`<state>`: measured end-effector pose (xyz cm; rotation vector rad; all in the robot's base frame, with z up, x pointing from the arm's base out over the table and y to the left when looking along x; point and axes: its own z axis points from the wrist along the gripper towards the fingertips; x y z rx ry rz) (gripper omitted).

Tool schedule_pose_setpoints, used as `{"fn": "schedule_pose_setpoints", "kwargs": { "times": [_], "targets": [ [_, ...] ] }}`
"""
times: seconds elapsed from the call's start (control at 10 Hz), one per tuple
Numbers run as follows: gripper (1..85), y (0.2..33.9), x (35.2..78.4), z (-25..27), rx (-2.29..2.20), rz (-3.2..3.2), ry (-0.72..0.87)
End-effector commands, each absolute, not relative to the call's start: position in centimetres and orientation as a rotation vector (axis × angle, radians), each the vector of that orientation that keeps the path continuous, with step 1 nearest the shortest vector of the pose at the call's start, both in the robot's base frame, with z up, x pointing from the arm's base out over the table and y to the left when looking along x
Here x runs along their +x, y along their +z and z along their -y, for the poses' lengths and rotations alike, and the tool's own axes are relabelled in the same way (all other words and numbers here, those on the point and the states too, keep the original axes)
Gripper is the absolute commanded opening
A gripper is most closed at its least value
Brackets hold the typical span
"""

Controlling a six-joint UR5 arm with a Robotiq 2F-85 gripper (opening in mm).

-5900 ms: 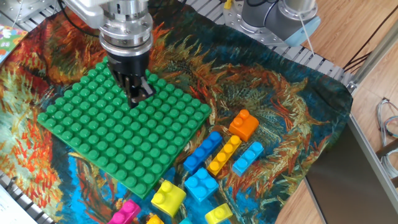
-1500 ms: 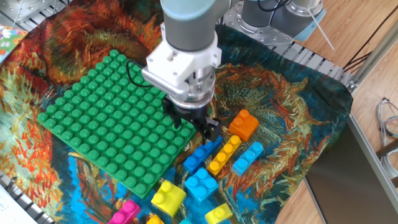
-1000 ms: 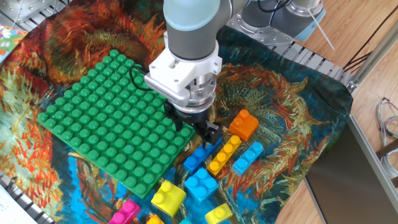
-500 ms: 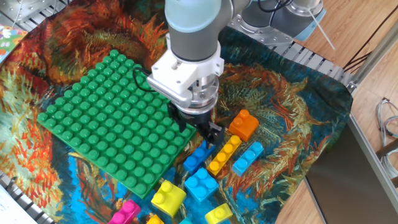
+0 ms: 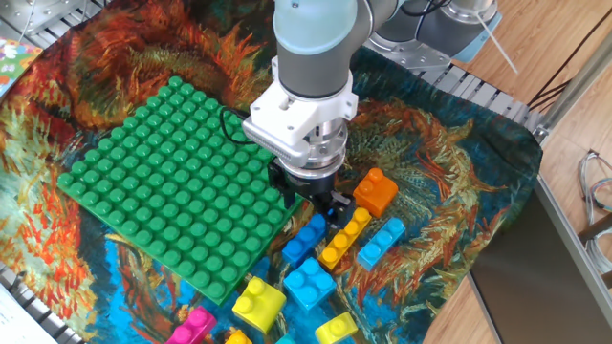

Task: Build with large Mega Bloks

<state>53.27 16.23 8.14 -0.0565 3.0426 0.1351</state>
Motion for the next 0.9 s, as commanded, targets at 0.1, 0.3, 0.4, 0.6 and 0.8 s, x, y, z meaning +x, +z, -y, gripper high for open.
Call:
{"fn": "schedule_pose_setpoints", "kwargs": {
  "times": [0.1,0.3,0.4,0.6,0.8],
  "targets": [
    [71.7,7.6,52.5,-16.3,-0.098,-3.049,0.163],
    [71.7,6.4,52.1,-16.2,-0.109,-3.046,0.184],
    [71.3,5.6,52.3,-16.5,-0.11,-3.019,0.194],
    [71.3,5.6,52.5,-16.3,-0.077,-3.011,0.172],
    [69.3,5.5,51.9,-15.1,-0.03,-3.038,0.107]
  ]
}}
